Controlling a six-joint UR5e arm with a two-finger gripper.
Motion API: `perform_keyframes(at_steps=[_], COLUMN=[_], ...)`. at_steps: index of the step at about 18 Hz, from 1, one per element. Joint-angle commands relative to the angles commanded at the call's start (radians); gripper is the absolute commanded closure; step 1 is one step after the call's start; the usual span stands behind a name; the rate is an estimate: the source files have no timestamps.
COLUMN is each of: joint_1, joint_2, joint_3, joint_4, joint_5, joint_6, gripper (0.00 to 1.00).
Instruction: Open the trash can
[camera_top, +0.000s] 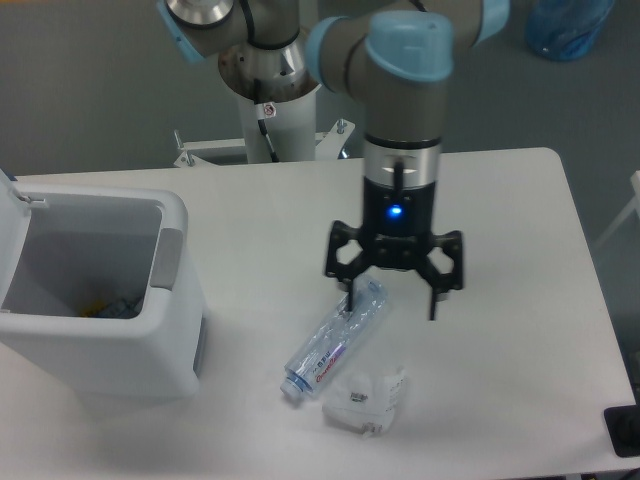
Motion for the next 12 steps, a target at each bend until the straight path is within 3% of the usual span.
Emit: perform_keyframes(at_steps=[2, 5, 7, 12], joint_1=[0.080, 0.166, 0.167, 0.115], joint_2=[-0.037, -0.048, -0.065, -0.106], joint_3=[-0.006, -0.009, -0.002, 0.022], joint_4=[-0.002, -0.014, -0.038, -0.084], joint_5=[0.011, 0.012, 0.038, 0.239], joint_6=[0.149, 0.382, 0.489, 0.514], gripper=[0.00, 0.00, 0.00, 0.00])
